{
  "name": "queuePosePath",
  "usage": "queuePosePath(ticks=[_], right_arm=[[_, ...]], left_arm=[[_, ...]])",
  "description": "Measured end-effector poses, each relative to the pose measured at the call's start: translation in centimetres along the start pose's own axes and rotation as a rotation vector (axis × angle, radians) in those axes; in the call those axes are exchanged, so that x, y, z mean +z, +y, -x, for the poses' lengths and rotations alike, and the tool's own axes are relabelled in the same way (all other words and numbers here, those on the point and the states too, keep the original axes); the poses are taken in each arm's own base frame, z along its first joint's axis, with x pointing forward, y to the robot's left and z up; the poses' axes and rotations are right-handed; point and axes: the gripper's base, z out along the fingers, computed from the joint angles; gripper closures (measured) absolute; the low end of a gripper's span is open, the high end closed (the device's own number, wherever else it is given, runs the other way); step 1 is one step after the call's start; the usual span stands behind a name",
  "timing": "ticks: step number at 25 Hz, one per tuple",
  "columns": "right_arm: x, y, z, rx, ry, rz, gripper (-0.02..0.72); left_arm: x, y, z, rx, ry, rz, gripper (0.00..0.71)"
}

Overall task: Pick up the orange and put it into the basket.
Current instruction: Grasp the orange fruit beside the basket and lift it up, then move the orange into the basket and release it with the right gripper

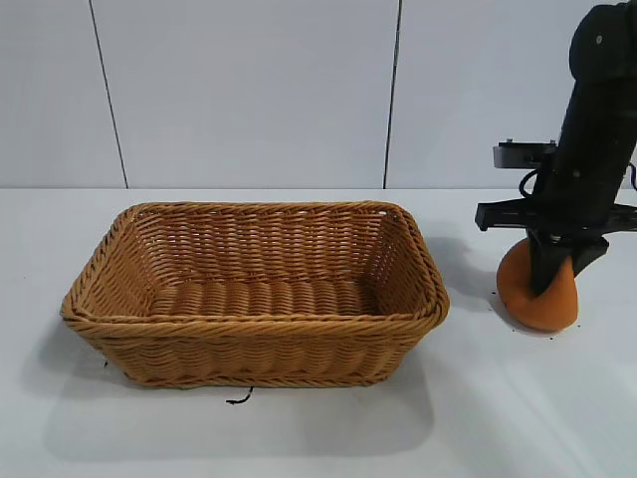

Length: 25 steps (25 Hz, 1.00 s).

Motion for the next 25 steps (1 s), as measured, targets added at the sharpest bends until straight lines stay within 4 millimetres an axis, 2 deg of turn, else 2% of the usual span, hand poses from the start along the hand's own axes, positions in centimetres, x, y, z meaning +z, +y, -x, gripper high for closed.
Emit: queuePosePath(ticks=[5,7,10,14,21,25], right_arm=[[-5.9,0.3,1.4,0.001,-0.084,0.016,0.654],[-7.3,0.8,1.9,-0.014,-0.098,0.022,0.654],[-8.5,2.7,2.2,-0.062,-0.119,0.035,0.654],[-9.2,7.0,1.8,-0.156,-0.131,0.077,0.654],[-9.6,15.6,-0.8,-0.36,-0.143,0.139,0.654],[-8.7,19.9,-2.1,-0.44,-0.154,0.175,0.654]], left_arm=[[0.0,0.0,0.0,0.0,0.0,0.0,0.014],[0.0,0.0,0.0,0.0,0.0,0.0,0.014],[0.0,0.0,0.0,-0.001,0.001,-0.001,0.014],[0.0,0.0,0.0,-0.001,0.001,-0.001,0.014],[0.0,0.0,0.0,-0.001,0.001,-0.001,0.014],[0.0,0.0,0.0,-0.001,0.0,-0.001,0.014]])
